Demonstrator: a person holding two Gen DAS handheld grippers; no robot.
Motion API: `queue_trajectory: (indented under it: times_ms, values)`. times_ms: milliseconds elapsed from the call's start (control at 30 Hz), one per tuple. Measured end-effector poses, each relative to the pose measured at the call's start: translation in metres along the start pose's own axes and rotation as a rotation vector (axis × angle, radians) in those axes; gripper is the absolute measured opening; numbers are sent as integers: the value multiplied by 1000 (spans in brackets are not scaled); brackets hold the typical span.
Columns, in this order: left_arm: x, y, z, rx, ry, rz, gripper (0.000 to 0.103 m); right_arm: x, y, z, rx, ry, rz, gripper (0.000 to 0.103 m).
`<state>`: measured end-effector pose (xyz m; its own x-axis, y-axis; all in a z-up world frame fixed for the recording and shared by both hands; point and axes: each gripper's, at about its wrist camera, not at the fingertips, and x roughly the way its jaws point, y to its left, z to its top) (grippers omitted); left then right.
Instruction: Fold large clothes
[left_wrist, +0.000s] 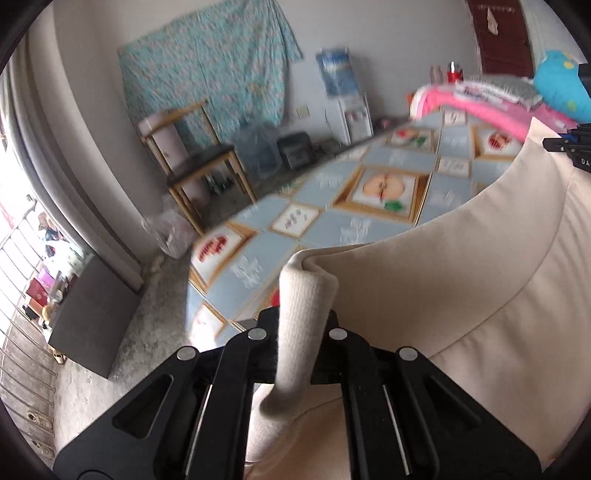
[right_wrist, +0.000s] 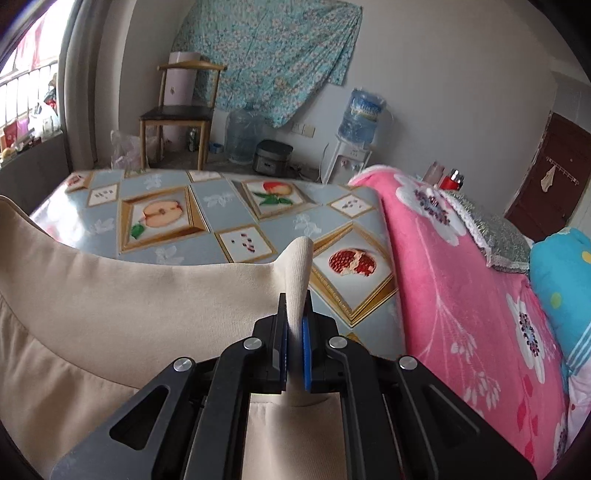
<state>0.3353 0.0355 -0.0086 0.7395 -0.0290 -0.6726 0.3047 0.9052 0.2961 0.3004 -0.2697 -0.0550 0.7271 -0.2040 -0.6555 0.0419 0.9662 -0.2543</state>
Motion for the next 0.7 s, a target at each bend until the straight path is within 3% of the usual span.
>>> queue_trajectory:
  times_ms: [100, 267, 333, 367, 433, 467, 500, 633, 700]
  values:
    - [35, -4, -10, 7, 59, -18, 5, 33, 7, -8, -19, 67, 8, 6]
    - [49, 2, -15, -6, 72, -51, 5, 37, 8, -11, -13, 68, 19, 6]
    - [56, 4, -16, -15, 105, -75, 10, 45, 4, -13, -1, 109, 43, 6]
    - [57, 7, -16, -26, 114, -83, 13, 50, 1, -12, 8, 127, 51, 10]
    - [55, 17, -15, -64, 119, -77, 33, 50, -10, -11, 45, 140, 35, 19]
    - [52, 25, -14, -95, 116, -74, 36, 49, -20, -11, 76, 143, 24, 28]
    - [49, 34, -13, -126, 111, -59, 37, 45, -31, -11, 116, 137, 33, 35]
    - [30, 76, -17, -250, 106, 39, 36, 17, -75, -15, 258, 122, -4, 36]
    - [12, 85, -17, -274, 78, 41, 35, -3, -86, -17, 295, 95, 22, 38]
